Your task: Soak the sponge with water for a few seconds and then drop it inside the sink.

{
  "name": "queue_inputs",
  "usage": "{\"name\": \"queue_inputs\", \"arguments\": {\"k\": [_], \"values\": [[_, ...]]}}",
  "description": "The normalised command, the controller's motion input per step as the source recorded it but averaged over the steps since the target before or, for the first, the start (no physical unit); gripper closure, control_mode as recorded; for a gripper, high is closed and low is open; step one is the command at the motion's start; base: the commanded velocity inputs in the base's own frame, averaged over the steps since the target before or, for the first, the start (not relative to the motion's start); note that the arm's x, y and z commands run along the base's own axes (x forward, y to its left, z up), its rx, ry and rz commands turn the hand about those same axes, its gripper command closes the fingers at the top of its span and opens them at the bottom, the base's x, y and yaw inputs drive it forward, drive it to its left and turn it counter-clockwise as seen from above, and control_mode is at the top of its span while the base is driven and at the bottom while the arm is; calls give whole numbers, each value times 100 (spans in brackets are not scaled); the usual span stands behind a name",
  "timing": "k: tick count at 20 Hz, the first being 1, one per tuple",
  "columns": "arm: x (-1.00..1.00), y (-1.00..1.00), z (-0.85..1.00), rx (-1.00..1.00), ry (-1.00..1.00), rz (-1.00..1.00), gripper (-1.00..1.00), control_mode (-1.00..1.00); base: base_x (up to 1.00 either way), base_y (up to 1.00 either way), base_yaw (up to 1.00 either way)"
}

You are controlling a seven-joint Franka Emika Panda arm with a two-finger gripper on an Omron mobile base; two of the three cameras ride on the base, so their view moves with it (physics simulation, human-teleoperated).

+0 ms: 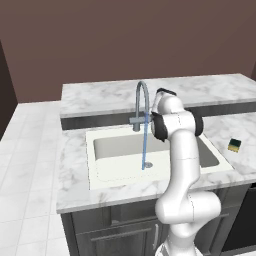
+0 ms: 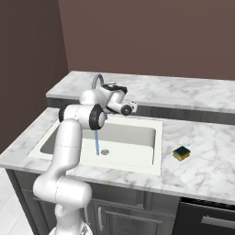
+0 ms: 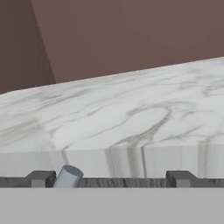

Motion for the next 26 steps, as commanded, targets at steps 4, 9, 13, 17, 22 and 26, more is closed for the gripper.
{"name": "queue_inputs", "arguments": {"k": [4,9,13,17,22,26], "values": [[-24,-49,-59,0,5,-7,-100,-100,0,0,0],[-18,-46,-31,0,4,-6,-100,-100,0,0,0],[-8,-35,0,0,0,-3,-100,-100,0,0,0],[-1,-35,3,0,0,-2,-100,-100,0,0,0],[0,-36,11,0,0,-3,-100,-100,0,0,0],[0,-31,22,0,0,-3,-100,-100,0,0,0]]}}
